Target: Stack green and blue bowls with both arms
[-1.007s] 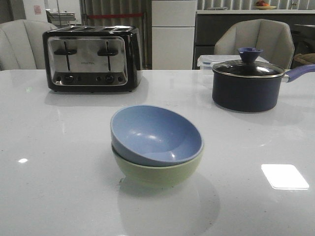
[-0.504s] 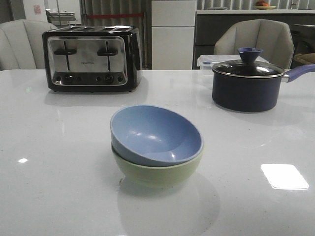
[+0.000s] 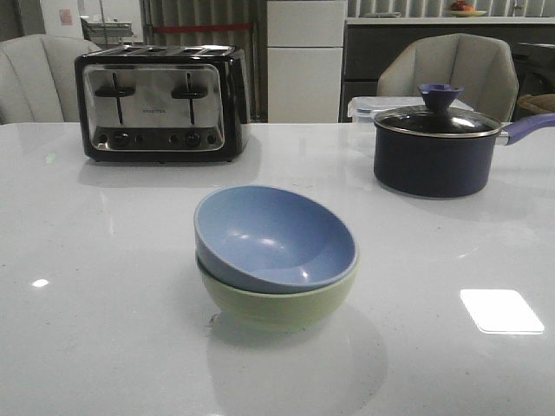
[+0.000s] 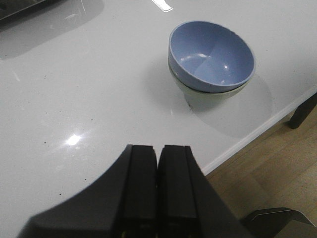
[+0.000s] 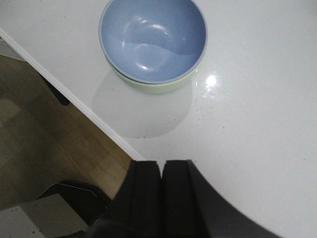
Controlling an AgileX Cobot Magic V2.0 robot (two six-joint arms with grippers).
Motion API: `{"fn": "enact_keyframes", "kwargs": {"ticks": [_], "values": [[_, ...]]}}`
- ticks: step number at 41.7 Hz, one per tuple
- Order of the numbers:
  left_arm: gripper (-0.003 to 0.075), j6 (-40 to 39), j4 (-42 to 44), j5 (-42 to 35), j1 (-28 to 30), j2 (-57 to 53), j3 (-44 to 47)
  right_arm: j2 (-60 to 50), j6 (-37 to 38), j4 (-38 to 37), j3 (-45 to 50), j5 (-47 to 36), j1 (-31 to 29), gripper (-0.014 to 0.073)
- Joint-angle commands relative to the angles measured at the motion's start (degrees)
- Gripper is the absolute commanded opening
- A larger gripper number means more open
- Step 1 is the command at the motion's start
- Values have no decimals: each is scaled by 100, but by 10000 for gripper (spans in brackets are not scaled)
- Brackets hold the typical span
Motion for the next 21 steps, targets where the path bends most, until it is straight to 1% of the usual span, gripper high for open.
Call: {"fn": "enact_keyframes", "kwargs": {"ticks": [1, 15, 17, 21], "values": [[93, -62, -30, -396, -42, -8, -171, -18, -5, 109, -153, -390, -44, 79], [93, -62, -30, -422, -42, -8, -154, -18, -5, 109, -153, -385, -44, 79], [93, -62, -55, -470, -42, -146, -117, -18, -5, 109, -153, -385, -44, 79], [93, -62, -120, -629, 208, -412, 68, -18, -5, 109, -153, -385, -44, 79]]}}
